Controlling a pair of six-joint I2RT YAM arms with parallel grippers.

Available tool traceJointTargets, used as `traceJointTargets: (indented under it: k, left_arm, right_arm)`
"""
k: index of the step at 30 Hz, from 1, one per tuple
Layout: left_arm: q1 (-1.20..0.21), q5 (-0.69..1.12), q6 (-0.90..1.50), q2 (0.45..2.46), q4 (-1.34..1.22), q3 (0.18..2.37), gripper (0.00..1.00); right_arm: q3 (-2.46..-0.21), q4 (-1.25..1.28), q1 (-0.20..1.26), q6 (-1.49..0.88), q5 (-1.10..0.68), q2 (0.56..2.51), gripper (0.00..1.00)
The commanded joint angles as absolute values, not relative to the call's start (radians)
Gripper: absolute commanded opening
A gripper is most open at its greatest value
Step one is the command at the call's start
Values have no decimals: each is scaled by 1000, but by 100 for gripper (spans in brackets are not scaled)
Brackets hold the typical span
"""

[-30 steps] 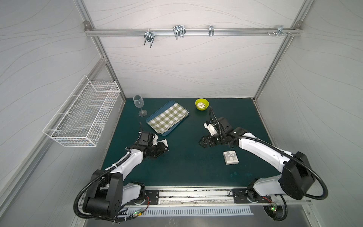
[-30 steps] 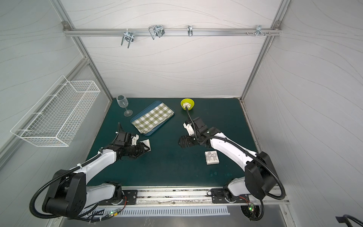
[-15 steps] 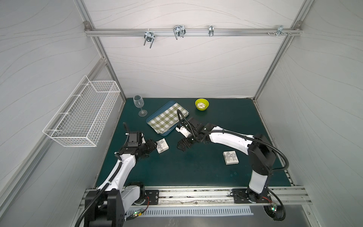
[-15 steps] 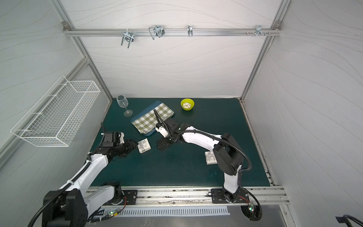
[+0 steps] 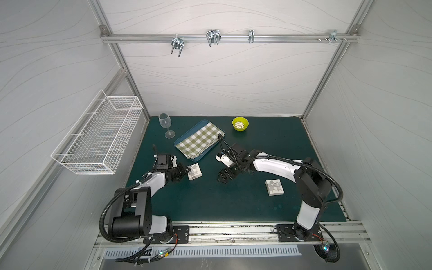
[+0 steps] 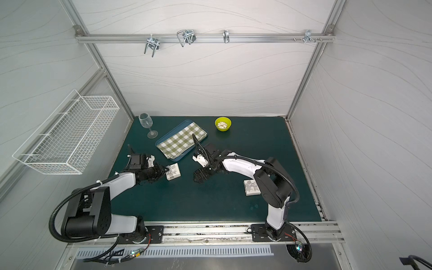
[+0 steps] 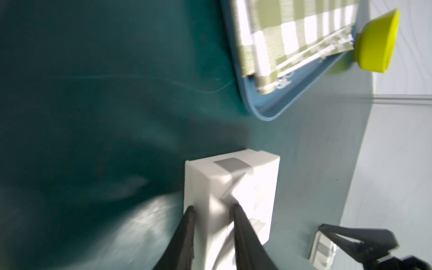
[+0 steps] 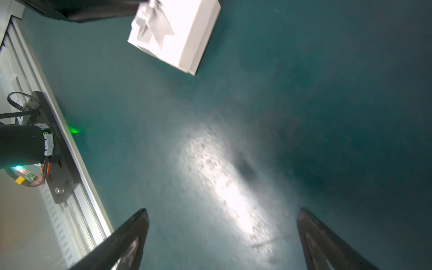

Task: Take the necklace out of the lift-off lid jewelry box
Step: Move the jewelry box to the center of the board.

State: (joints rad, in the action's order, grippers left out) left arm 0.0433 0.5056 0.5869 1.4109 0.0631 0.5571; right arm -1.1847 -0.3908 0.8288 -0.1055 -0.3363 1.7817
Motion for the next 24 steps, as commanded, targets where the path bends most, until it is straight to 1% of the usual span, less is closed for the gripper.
traceJointTargets:
  k: [1, 3, 5, 9, 12, 14, 16, 17, 20, 21, 23, 24]
  left_arm:
    - [-45, 529, 524, 1474, 84, 620, 20]
    - [-110, 507, 485, 1495, 126, 655, 18]
    - [-155, 496, 449, 1507, 150, 675, 18]
    - [-217, 489, 391, 1553, 187, 725, 18]
    - [-283, 493, 348, 1598, 208, 782, 19]
    - [-331, 481, 318, 1620, 233, 823, 22]
    - [-354, 478, 305, 1630, 255, 853, 29]
    - [-354, 486, 305, 1626, 262, 862, 32]
    - [-354, 475, 286, 1577, 301, 879, 44]
    - [-354, 459, 282, 1552, 319, 883, 51]
    - [-354, 396, 297, 1504, 362, 888, 67]
    - [-352, 362, 299, 1477, 393, 890, 72]
  right_arm:
    - [-1111, -318, 759, -166, -490, 1683, 99]
    - [-1045, -273, 701, -207, -542, 1633, 99]
    - [-1016, -294, 676, -183, -525, 1588, 99]
    - [-1033, -390, 675, -69, -420, 1541, 99]
    - [-1071, -431, 672, -27, -415, 1546, 99]
    - [-1094, -447, 680, 0, -418, 1558, 99]
    - [-1111, -460, 704, 61, -404, 1573, 99]
    - [-1118, -462, 726, 99, -371, 1586, 99]
    - [-1146, -469, 764, 197, -308, 1621, 99]
    - [-1158, -471, 771, 215, -301, 1633, 99]
    - [-1181, -470, 786, 249, -275, 1652, 99]
    - [-1195, -470, 796, 270, -257, 1664, 99]
